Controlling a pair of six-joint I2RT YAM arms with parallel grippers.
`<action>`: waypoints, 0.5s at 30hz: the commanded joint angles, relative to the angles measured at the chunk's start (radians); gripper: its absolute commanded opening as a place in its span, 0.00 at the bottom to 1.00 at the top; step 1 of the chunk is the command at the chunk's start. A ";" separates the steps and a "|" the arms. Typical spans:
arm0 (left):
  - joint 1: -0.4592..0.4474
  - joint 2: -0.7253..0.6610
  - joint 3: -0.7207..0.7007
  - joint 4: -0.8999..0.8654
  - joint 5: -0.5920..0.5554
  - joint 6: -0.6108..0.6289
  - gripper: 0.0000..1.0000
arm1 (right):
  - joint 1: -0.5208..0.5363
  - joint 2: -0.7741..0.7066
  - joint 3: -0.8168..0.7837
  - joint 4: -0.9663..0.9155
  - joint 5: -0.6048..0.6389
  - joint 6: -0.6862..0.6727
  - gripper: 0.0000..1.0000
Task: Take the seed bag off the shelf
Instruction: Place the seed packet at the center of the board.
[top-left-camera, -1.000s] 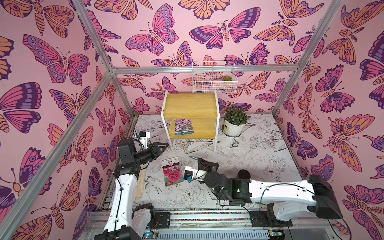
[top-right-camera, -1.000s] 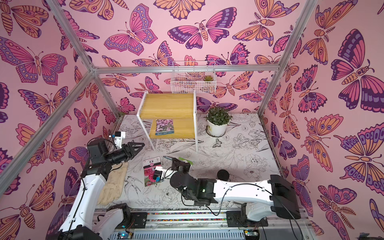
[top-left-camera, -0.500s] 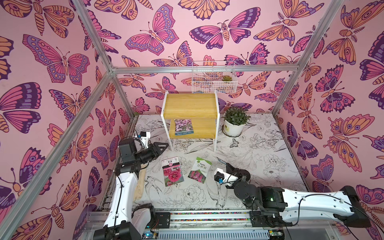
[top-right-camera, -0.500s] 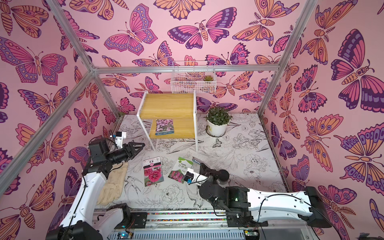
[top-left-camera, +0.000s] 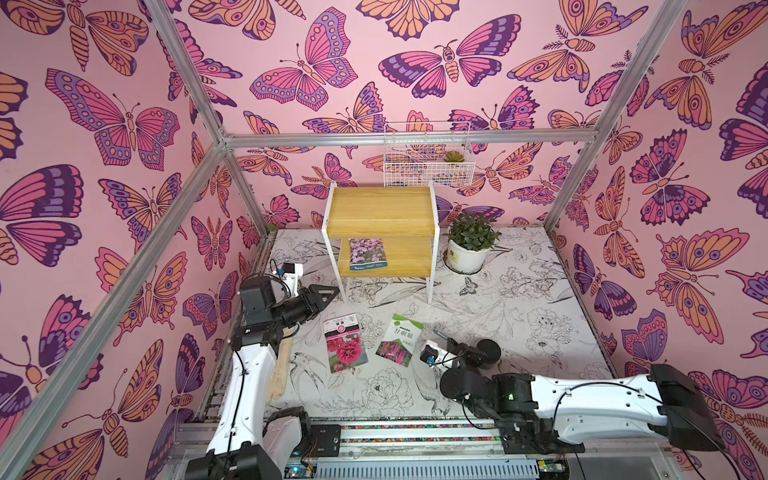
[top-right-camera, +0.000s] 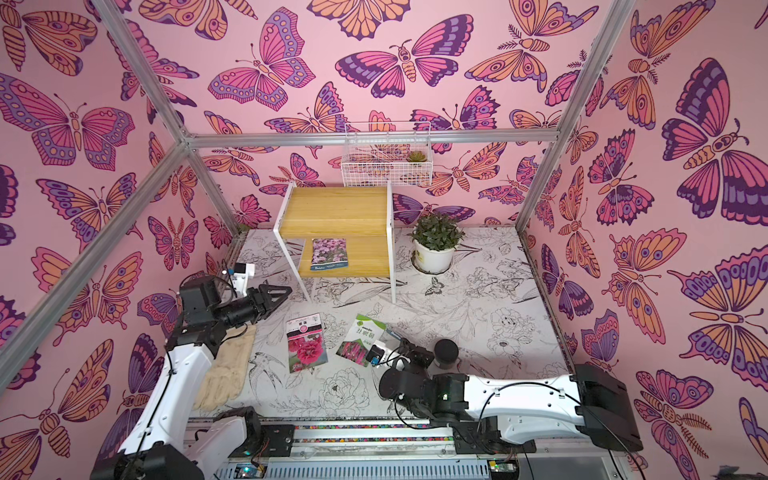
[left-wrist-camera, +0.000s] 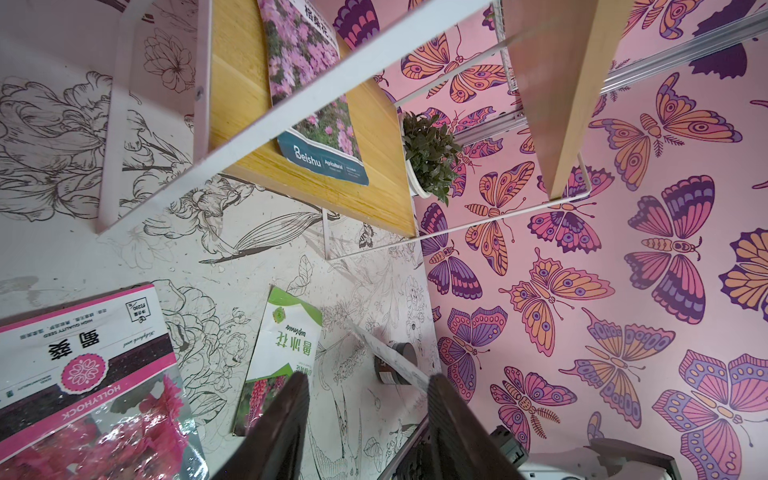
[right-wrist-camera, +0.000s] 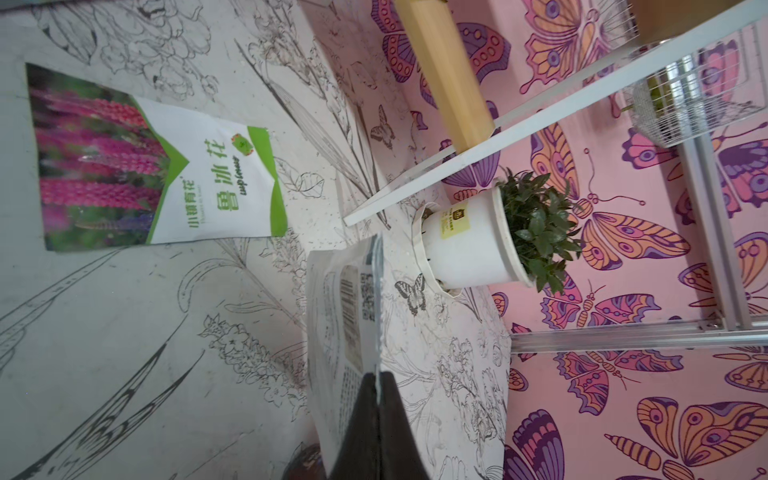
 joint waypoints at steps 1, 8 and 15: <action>-0.006 0.002 0.006 -0.003 -0.001 0.012 0.50 | 0.000 0.047 0.046 -0.053 -0.048 0.092 0.00; -0.009 0.009 0.008 -0.003 -0.005 0.019 0.50 | 0.000 0.180 0.155 -0.202 -0.158 0.155 0.00; -0.008 0.028 0.020 -0.002 -0.007 0.025 0.50 | 0.000 0.189 0.208 -0.262 -0.311 0.233 0.00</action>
